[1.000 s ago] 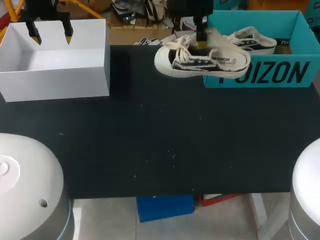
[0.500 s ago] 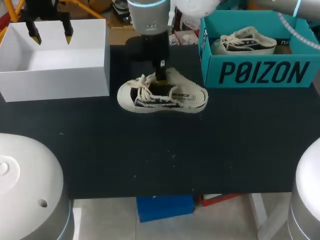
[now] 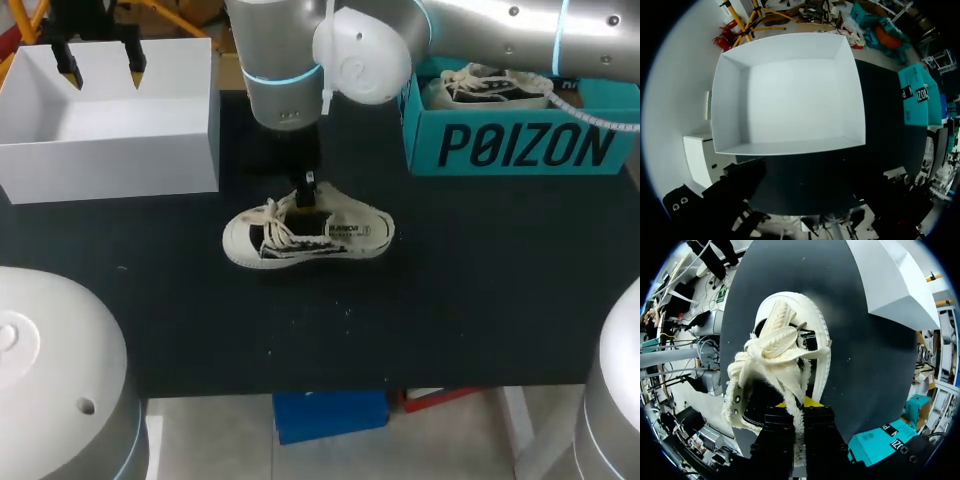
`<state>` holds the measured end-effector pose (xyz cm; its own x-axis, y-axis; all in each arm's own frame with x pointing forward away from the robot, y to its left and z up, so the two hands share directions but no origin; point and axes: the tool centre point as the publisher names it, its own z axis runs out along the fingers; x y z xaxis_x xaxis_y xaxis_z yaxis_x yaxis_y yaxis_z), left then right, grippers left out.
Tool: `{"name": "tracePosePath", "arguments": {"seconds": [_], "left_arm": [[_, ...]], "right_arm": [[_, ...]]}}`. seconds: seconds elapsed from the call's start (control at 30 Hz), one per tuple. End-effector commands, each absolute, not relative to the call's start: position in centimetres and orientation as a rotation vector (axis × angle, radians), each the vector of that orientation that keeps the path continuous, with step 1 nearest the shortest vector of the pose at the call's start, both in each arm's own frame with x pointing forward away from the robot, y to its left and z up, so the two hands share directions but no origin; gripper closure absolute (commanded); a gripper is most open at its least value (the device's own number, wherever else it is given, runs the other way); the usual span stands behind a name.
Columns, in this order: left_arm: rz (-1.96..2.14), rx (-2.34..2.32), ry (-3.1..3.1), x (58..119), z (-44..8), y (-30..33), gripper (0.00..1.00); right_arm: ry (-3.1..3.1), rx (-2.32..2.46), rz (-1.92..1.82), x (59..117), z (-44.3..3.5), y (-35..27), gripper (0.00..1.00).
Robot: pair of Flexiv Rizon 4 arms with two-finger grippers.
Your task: Take the shoe out of the shoebox, open the shoe tongue, remove and reinsert the insole, then place the shoe into the shoebox
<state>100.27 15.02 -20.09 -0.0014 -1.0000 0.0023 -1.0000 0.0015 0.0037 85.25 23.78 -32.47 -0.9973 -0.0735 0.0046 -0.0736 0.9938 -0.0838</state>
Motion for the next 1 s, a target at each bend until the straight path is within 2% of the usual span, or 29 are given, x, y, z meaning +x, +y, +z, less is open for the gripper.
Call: {"name": "tracePosePath", "arguments": {"seconds": [0.03,0.4,0.43,0.47,0.5,0.8,1.0], "left_arm": [[-0.004,2.218,-2.219,100.2,-20.0,15.0,0.00],[-0.004,2.218,-2.219,100.2,-20.0,15.0,0.00],[-0.004,2.218,-2.219,100.2,-20.0,15.0,0.00],[-0.004,2.218,-2.219,100.2,-20.0,15.0,0.00],[-0.004,2.218,-2.219,100.2,-20.0,15.0,0.00],[-0.004,2.218,-2.219,100.2,-20.0,15.0,0.00],[-0.004,2.218,-2.219,100.2,-20.0,15.0,0.00]], "right_arm": [[-3.142,0.119,0.090,85.5,-34.4,24.3,1.00],[-3.117,0.140,0.107,85.6,-37.3,25.1,1.00],[-3.115,0.126,0.105,85.6,-37.3,25.0,0.80],[-3.116,0.120,0.099,85.7,-37.2,25.0,0.51],[-3.119,0.114,0.104,85.8,-37.1,24.9,0.00],[-3.163,0.034,0.115,85.9,-33.6,23.4,0.00],[-3.182,-0.002,-0.102,85.1,-30.9,22.8,0.00]]}}
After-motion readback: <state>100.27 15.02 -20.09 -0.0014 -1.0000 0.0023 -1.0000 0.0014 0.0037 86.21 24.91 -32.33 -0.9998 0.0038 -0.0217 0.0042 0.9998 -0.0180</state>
